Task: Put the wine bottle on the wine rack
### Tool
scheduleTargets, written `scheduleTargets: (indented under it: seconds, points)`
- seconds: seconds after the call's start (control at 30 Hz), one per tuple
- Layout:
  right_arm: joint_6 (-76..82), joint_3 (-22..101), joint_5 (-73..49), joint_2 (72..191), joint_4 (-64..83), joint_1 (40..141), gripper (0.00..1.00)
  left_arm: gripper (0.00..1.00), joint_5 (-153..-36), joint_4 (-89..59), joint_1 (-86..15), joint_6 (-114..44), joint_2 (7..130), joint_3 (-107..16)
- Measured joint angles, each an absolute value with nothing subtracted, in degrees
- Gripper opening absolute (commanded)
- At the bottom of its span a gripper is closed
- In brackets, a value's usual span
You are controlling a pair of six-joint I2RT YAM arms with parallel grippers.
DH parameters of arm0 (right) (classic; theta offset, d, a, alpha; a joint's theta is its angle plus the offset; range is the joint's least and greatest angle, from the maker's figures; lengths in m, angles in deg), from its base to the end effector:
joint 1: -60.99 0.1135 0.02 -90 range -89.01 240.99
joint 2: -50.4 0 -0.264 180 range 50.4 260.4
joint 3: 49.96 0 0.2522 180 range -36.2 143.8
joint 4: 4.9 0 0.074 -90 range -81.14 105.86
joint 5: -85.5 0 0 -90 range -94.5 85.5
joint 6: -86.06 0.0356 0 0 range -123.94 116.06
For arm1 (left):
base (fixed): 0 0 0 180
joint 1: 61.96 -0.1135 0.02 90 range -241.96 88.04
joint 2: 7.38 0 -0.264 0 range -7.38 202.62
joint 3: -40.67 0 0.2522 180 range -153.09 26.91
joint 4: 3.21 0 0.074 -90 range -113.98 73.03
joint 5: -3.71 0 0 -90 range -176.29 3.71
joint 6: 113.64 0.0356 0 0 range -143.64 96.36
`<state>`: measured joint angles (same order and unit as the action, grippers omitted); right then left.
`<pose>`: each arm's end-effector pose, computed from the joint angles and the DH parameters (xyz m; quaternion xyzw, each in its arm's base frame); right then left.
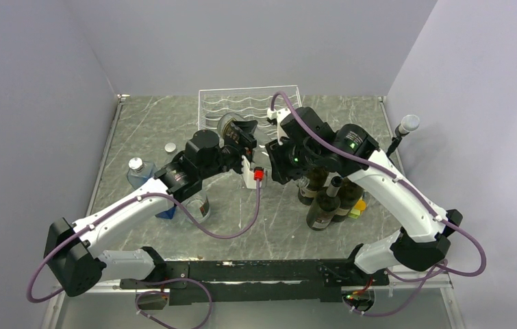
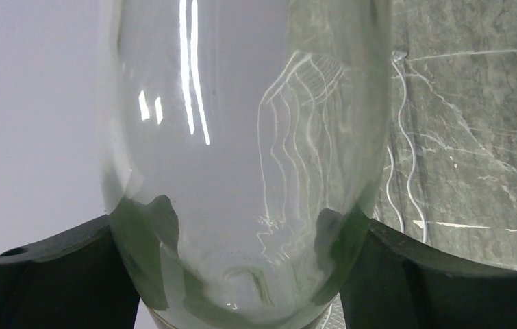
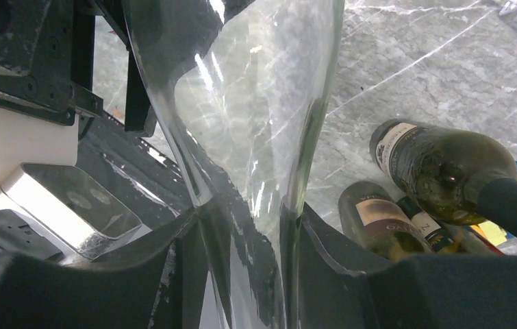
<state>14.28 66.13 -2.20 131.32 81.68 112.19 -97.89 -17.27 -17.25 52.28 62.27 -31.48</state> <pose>0.1595 0.1962 0.4338 -0.2615 0.9067 0.1725 0.2824 0.1988 -0.2069 0.3502 0.7012 0.3262 0.0938 0.6269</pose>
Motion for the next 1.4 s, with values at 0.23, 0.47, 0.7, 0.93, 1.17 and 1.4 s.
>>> scheduleTargets:
  seconds: [0.23, 0.47, 0.7, 0.93, 1.17, 1.4]
  points:
    - [15.1, 66.1, 0.4, 130.7, 80.6, 113.0, 0.0, 0.99, -96.3, -15.1, -17.2, 53.2, 62.3, -31.5]
    - [16.3, 68.4, 3.0, 130.1, 80.6, 113.5, 0.0, 0.99, -94.6, -10.6, -17.0, 53.2, 61.4, -31.2]
    - [17.1, 70.9, 6.2, 129.4, 81.4, 113.5, 0.0, 0.99, -92.0, -7.8, -17.0, 53.2, 59.2, -30.9]
    - [18.7, 69.9, 10.0, 128.8, 82.8, 113.4, 0.0, 0.99, -89.8, -8.3, -17.0, 51.6, 56.8, -30.9]
    - [20.6, 59.8, 10.9, 128.0, 78.2, 114.2, 0.0, 0.99, -88.6, -7.8, -17.0, 33.5, 48.4, -32.1]
    - [22.5, 51.6, 10.8, 129.8, 72.8, 120.6, 0.0, 0.99, -82.8, -8.5, -17.0, 5.1, 39.5, -41.5]
